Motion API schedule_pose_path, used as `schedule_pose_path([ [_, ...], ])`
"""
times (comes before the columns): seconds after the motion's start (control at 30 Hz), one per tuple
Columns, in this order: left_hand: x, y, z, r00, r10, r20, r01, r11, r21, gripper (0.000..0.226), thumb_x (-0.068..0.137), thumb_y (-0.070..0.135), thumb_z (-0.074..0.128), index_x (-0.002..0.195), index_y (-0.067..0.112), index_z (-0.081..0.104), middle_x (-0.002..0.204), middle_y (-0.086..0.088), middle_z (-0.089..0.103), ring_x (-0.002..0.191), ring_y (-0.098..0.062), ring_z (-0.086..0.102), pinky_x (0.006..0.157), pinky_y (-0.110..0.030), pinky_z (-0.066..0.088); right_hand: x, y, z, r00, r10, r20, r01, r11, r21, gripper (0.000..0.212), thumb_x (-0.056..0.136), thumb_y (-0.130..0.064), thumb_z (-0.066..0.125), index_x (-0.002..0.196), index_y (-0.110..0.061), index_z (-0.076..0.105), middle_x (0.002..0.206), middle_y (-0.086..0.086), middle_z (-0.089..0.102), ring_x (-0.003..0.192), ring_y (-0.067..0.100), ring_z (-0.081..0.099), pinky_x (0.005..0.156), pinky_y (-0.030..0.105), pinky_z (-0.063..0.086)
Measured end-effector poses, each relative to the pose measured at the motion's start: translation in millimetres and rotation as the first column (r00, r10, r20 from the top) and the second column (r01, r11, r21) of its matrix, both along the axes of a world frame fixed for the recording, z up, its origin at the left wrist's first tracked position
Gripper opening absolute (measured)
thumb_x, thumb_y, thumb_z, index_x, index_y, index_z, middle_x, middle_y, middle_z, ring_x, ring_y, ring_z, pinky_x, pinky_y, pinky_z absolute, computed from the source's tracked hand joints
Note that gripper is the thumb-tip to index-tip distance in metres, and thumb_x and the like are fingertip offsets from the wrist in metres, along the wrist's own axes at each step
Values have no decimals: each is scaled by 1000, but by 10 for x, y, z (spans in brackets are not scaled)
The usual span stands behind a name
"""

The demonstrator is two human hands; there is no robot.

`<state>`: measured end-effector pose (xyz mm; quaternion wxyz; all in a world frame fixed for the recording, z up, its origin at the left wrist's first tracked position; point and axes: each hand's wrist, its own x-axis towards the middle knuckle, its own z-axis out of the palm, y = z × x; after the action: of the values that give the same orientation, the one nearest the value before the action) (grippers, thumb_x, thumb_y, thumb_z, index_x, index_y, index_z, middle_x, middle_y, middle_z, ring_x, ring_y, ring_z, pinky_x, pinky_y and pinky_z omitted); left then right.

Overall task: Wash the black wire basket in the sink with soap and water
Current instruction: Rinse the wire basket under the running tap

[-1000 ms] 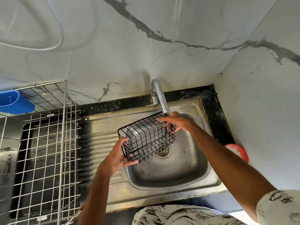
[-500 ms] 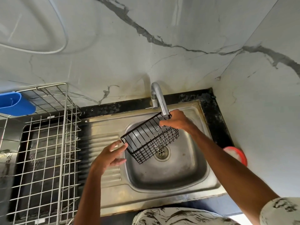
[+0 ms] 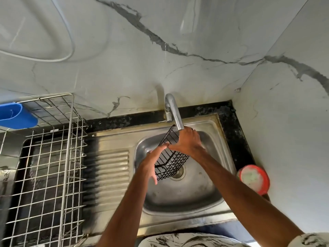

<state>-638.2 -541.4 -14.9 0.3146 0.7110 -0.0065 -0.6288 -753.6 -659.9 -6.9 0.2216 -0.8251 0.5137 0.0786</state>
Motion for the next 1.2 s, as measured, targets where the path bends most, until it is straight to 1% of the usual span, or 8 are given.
schedule_pose_path([
  [0.07, -40, 2, -21, 998, -17, -63, 15, 999, -39, 139, 39, 82, 89, 158, 42, 30, 169, 0, 22, 154, -41, 19, 100, -74, 45, -15, -8, 14, 1000, 8, -8, -9, 1000, -20, 92, 73, -67, 74, 136, -5, 49, 128, 11, 57, 119, 26, 55, 99, 38, 50],
  [0.17, -111, -59, -44, 993, 27, -115, -21, 999, 50, 124, 64, 70, 88, 162, 45, 16, 173, -4, 1, 155, -49, 6, 98, -92, 21, -2, 13, 58, 997, 61, -50, -64, 996, -54, 88, 77, -64, 71, 138, -5, 47, 131, 12, 55, 120, 28, 54, 100, 39, 49],
  [0.3, -117, -125, -82, 997, 17, -74, -3, 983, 186, 140, 54, 75, 86, 164, 26, 15, 172, -16, 6, 153, -52, 13, 107, -86, 20, -5, 122, 52, 994, 96, -42, -98, 994, -51, 80, 78, -55, 77, 136, -8, 48, 130, 12, 55, 118, 28, 56, 99, 39, 50],
  [0.6, -264, -202, -143, 998, -5, 57, -6, 982, 187, 108, 84, 51, 74, 165, 18, 10, 170, -18, 14, 151, -49, 22, 113, -77, 28, -18, 257, -15, 991, 130, -45, -134, 985, -106, 92, 81, -60, 71, 146, -6, 35, 137, 16, 54, 124, 30, 55, 101, 41, 50],
  [0.77, -229, -139, -143, 997, 65, -49, -57, 988, 146, 104, 76, 53, 79, 160, 20, 27, 170, -18, 13, 151, -50, 20, 109, -78, 32, -6, 253, -44, 986, 161, -50, -165, 981, -101, 97, 80, -57, 75, 150, -8, 31, 144, 15, 49, 132, 30, 48, 110, 45, 43],
  [0.93, -340, -102, -255, 975, 222, -19, -219, 970, 104, 129, 60, 66, 80, 164, 26, 13, 171, -15, 13, 152, -49, 19, 112, -81, 19, 33, 251, -137, 977, 210, -43, -214, 967, -137, 107, 82, -59, 70, 157, -8, 14, 147, 19, 45, 136, 32, 44, 117, 50, 35],
  [1.1, -304, -17, -298, 972, 233, -10, -231, 969, 89, 151, 37, 74, 79, 163, 28, 10, 168, -18, 21, 148, -48, 29, 112, -78, 27, -55, 159, -98, 972, 226, 60, -228, 972, 47, 112, 80, -61, 72, 161, -21, 6, 161, 25, 14, 150, 41, 14, 120, 59, 26],
  [1.2, -219, 36, -328, 978, 207, 16, -207, 968, 138, 137, 53, 74, 82, 162, 29, 13, 166, -16, 22, 147, -47, 29, 111, -77, 28, -240, 3, 10, 971, 199, 135, -228, 942, 246, 100, 88, -69, 59, 162, -25, 9, 169, 11, -4, 155, 32, -1, 121, 57, 12],
])
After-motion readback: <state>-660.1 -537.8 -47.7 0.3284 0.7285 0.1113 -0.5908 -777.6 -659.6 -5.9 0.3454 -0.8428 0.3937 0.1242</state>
